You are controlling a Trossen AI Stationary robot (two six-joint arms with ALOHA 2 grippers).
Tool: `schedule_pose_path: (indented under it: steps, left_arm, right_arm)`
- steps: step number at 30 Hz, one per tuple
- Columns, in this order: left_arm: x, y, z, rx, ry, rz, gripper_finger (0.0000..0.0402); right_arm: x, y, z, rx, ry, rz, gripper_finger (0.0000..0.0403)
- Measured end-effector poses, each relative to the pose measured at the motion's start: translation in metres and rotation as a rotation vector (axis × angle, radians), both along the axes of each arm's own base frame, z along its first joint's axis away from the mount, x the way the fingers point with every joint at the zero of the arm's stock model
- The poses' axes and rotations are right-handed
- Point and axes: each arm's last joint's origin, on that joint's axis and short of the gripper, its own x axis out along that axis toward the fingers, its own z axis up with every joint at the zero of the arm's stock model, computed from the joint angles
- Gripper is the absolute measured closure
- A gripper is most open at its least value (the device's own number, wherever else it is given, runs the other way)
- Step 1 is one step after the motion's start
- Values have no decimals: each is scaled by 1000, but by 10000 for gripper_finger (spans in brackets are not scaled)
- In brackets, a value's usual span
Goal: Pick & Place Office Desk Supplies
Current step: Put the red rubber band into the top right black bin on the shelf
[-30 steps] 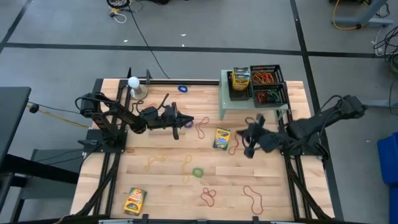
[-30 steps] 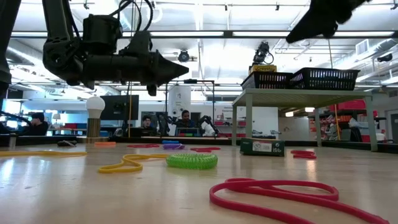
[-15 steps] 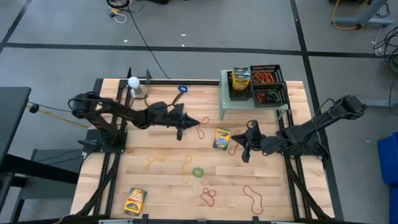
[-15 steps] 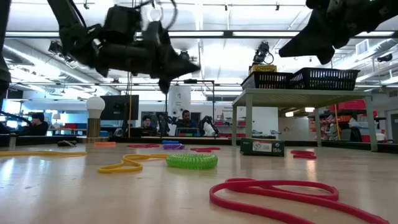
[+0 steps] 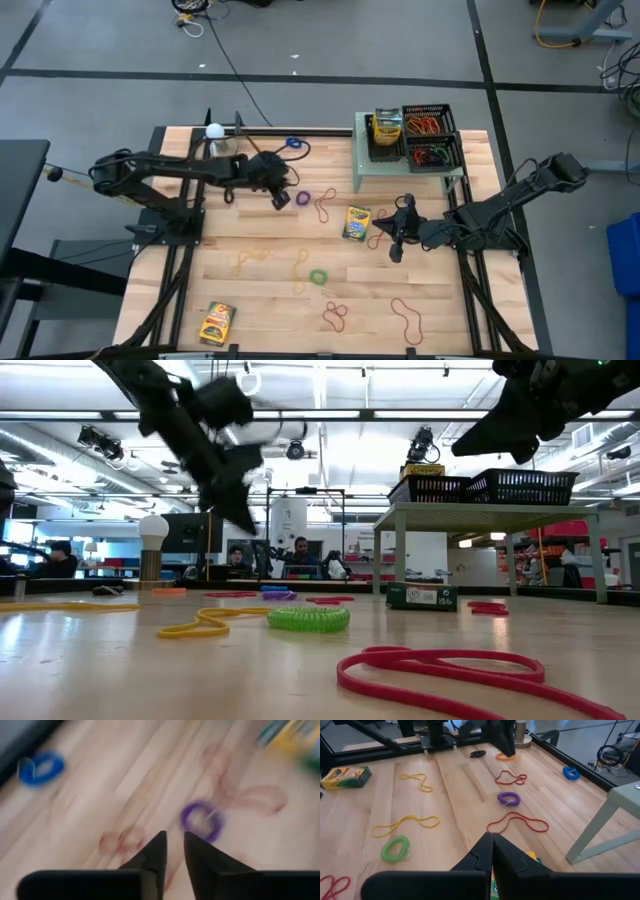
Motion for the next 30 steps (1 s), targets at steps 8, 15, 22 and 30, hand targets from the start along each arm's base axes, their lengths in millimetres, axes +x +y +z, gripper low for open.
schedule_pose_path:
  steps: [8,15,22,30]
  left_arm:
    - [-5,49,-39,-140,91,80,254]
    - [9,64,-53,-121,145,107,242]
    - [18,69,-64,-124,202,114,266]
    - [18,68,-67,-145,245,93,314]
  right_arm:
    - [0,0,0,2,-2,1,392]
    - [0,0,0,2,-2,1,392]
    - [0,0,0,2,-2,1,392]
    - [0,0,0,-2,-1,3,391]
